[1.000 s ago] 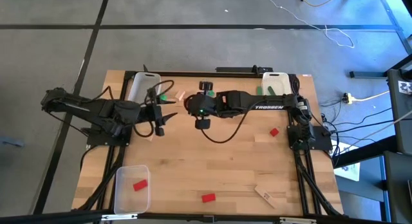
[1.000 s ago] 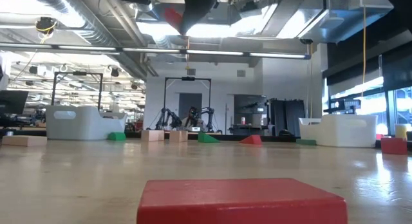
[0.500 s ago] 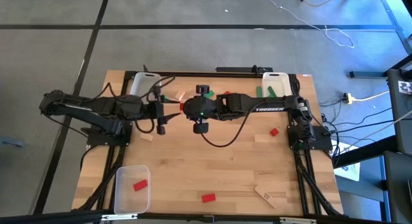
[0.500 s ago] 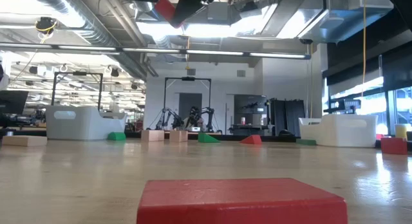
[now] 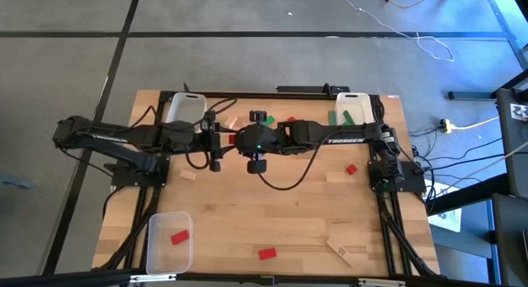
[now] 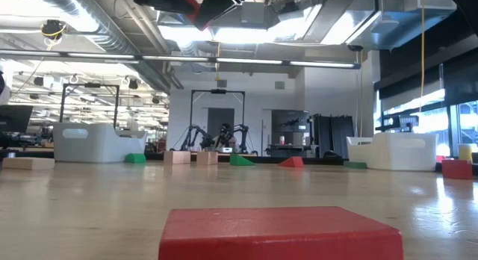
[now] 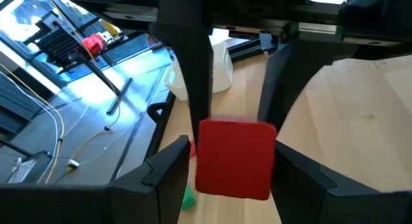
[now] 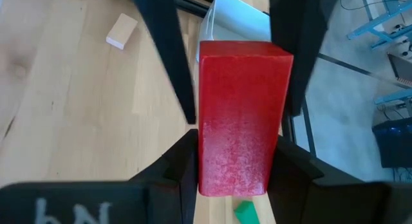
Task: Sort & place blocks by color
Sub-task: Put the red block into the transparent bin
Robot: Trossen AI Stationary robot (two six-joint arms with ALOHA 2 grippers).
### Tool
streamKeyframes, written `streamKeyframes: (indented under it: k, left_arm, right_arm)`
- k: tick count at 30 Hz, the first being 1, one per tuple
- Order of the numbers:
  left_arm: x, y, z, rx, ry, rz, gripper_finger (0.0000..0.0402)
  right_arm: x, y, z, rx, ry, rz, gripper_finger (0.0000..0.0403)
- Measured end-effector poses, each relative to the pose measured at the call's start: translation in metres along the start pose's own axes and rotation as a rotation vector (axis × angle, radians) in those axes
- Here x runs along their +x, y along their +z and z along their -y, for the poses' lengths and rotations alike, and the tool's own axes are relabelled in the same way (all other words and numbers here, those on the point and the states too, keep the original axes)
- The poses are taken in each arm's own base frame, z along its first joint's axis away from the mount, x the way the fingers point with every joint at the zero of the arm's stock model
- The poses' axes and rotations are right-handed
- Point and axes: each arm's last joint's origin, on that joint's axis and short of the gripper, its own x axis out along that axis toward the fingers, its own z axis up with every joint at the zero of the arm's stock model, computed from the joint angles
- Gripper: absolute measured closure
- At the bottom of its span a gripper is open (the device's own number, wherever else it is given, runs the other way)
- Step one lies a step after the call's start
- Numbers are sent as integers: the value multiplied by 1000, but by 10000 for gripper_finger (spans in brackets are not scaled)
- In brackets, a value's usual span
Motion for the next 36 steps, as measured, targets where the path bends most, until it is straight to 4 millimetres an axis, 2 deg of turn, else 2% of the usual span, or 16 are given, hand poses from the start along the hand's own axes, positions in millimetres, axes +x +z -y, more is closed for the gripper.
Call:
streamKeyframes:
  k: [7,14,21,23,29,32,36]
  left_arm:
    - [0,0,0,-11,0,0,219]
    - [0,-1,1,-97,-14,-4,277]
    - [0,0,2,-130,-37,1,278]
    - [0,0,2,-135,-39,1,278]
    - [0,-3,2,-164,-27,-31,278]
    - [-2,-7,3,-176,-38,-73,278]
    - [-15,-12,-1,-228,-52,-118,278]
  right_arm:
    - [0,0,0,1,12,3,271]
    - [0,0,-1,-2,35,4,271]
    - [0,-1,-2,28,71,6,271]
    - [0,-1,-2,40,72,4,258]
    - [0,-4,-3,43,74,-27,175]
    - [-2,-6,-3,35,82,-49,160]
    - [-13,-8,1,27,87,-66,158]
